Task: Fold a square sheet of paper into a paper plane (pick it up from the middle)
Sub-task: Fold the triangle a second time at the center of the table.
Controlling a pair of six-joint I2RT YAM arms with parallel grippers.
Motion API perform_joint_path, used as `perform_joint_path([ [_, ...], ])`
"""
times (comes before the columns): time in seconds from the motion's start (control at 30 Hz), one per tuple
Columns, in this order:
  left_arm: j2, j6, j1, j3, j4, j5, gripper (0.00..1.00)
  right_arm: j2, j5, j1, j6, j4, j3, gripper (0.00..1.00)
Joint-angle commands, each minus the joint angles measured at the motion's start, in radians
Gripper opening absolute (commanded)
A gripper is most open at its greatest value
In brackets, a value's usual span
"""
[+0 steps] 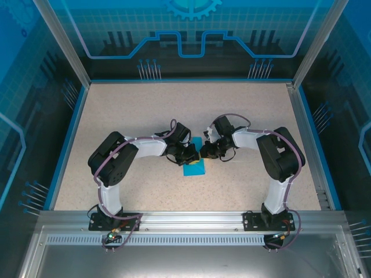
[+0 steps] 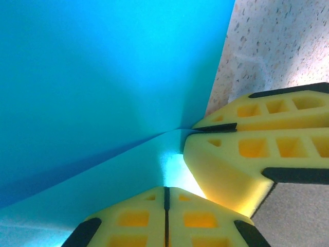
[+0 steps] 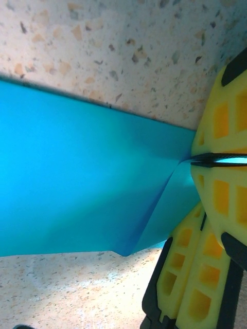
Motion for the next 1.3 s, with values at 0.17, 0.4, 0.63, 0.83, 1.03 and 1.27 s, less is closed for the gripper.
perform_joint_path([
  [0.17, 0.020, 0.023, -0.002, 0.025, -0.027, -0.003, 0.08, 0.012, 0.027, 0.021, -0.019, -0.033, 0.018, 0.12],
  [0.4, 0.011, 0.027, -0.003, 0.026, -0.027, 0.004, 0.08, -0.013, 0.045, 0.021, -0.015, -0.033, 0.014, 0.11],
  [0.63, 0.001, 0.036, -0.003, 0.028, -0.035, -0.001, 0.08, -0.046, 0.038, 0.020, -0.014, -0.030, 0.007, 0.11],
  [0.83, 0.004, 0.037, -0.001, 0.028, -0.037, -0.003, 0.08, -0.059, 0.049, 0.021, -0.014, -0.034, 0.000, 0.12],
  [1.03, 0.009, 0.037, -0.001, 0.031, -0.038, -0.002, 0.08, -0.037, 0.051, 0.021, -0.011, -0.035, 0.004, 0.13],
  [1.27, 0.015, 0.044, -0.001, 0.040, -0.045, -0.001, 0.08, -0.020, 0.062, 0.021, -0.009, -0.039, 0.008, 0.13],
])
